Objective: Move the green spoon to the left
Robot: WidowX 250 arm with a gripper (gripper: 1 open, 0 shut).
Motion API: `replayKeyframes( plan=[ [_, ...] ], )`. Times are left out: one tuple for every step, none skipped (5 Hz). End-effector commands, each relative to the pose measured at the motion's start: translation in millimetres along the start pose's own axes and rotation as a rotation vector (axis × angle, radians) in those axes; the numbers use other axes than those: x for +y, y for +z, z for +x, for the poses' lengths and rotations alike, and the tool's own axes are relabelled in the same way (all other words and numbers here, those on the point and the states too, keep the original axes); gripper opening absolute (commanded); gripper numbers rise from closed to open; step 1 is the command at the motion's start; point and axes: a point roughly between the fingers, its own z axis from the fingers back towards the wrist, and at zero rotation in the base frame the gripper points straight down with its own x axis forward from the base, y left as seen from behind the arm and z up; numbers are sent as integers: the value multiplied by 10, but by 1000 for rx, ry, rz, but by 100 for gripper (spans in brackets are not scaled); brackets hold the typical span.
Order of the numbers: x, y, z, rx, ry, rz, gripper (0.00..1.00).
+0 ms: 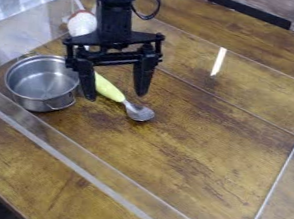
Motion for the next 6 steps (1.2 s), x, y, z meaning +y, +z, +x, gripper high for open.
replayKeyframes(
  plan=[
    [-74,75,11,-29,118,-37,100],
    [-30,24,81,-29,141,-34,100],
    [16,-29,154,-28,150,-29,100],
    [43,-27,142,-29,189,-25,100],
    [56,-13,131,-31,218,-26,100],
    [110,-102,156,-33,233,-25,100]
  ],
)
